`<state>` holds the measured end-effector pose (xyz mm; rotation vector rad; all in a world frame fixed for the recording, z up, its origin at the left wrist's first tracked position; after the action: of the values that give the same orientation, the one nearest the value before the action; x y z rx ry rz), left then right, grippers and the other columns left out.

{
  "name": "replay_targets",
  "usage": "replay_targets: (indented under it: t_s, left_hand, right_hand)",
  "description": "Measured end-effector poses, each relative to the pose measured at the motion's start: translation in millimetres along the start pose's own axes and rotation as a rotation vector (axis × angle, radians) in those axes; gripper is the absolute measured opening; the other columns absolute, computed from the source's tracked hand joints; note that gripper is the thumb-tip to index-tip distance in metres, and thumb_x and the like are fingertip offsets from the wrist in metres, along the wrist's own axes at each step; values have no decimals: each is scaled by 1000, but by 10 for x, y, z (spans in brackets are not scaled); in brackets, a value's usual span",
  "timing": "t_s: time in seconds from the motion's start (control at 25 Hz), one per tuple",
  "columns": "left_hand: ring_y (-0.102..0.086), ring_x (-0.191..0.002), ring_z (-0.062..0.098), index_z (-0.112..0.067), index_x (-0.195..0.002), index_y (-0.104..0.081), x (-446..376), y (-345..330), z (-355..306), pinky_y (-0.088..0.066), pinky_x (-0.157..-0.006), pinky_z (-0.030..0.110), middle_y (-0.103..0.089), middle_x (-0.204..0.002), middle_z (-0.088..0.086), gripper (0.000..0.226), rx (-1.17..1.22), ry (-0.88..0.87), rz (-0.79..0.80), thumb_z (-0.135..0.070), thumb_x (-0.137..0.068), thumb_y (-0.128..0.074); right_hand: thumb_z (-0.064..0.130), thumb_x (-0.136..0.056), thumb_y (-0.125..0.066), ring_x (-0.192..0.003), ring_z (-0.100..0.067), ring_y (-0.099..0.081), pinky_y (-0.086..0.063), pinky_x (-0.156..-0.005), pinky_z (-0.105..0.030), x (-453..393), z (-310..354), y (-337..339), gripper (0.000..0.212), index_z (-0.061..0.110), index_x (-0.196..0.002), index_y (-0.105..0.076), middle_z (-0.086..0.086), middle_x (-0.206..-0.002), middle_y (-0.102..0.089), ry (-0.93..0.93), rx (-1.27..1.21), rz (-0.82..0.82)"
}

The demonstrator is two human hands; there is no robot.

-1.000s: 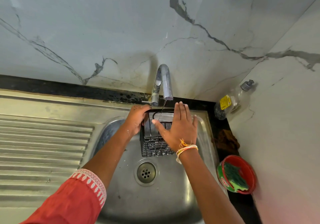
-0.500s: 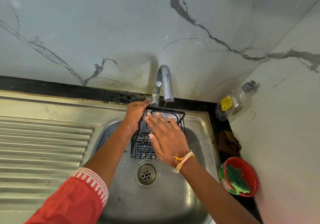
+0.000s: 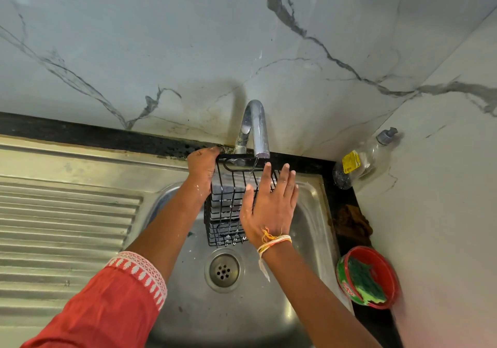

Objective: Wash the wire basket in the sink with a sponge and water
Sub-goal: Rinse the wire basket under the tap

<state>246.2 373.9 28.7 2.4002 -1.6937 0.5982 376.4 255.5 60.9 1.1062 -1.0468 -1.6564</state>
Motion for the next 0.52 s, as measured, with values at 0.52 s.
replay_targets:
  t_s: [0.52]
  left_hand:
    - [-33,-43,17,-14,-66,-52,91,37,93,-24,-39,20,-41,-51,4,23,-41,62,141,-13,-87,-63]
  right_hand:
    - [57,-96,-30,-146,-24,-18,-15,-117,-46,-99,-618,-15,61,31,-150,-24,-3,-159,-17,-261,-375,150]
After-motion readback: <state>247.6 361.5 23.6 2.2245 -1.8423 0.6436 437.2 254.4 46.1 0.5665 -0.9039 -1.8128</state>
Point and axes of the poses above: each hand's wrist, its own x-axis away from the middle knuckle, its own y-axis out of the back of the hand, z = x × y, the point moved 3 cm from there along -x, towards the middle knuckle
